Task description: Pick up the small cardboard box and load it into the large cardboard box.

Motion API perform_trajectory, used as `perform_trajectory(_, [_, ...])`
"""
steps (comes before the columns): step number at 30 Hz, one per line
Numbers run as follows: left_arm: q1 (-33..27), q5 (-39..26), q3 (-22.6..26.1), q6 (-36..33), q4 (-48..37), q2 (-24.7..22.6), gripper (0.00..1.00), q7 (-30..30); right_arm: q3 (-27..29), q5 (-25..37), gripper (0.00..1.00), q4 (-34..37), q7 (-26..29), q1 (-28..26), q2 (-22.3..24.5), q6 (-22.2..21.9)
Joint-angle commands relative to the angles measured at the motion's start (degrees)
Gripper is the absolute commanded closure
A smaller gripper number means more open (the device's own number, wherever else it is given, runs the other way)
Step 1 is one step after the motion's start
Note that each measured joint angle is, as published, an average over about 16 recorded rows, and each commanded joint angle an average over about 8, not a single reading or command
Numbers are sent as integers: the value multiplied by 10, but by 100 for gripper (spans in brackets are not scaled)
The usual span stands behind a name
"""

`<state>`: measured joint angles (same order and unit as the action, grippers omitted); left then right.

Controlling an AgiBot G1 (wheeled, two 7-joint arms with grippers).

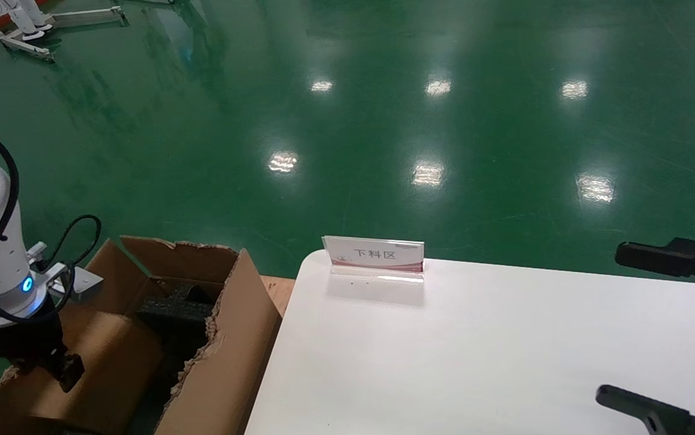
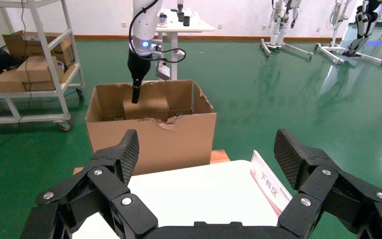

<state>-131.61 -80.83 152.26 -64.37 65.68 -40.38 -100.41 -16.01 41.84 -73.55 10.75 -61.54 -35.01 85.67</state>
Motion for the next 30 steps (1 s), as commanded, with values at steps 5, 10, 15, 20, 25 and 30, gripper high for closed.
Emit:
perform_trajectory(5, [-4, 1, -1, -2, 2, -1, 0, 0, 0, 0, 0, 0, 0, 0, 0, 0])
perform_trajectory(10, [-7, -1, -9, 1, 3, -3, 0, 5, 0, 0, 0, 0, 0, 0, 0, 0])
perform_trajectory(15, [-18, -10, -30, 7, 6, -8, 0, 23, 0, 0, 0, 0, 0, 0, 0, 0])
perform_trajectory(20, [-41, -29, -62, 18, 15, -8, 0, 58, 0, 0, 0, 0, 0, 0, 0, 0])
perform_trajectory(25, [-69, -49, -101, 29, 31, 5, 0, 98, 0, 0, 0, 0, 0, 0, 0, 0])
perform_trajectory(30, [-108, -62, -143, 39, 65, 39, 0, 148, 0, 0, 0, 0, 0, 0, 0, 0])
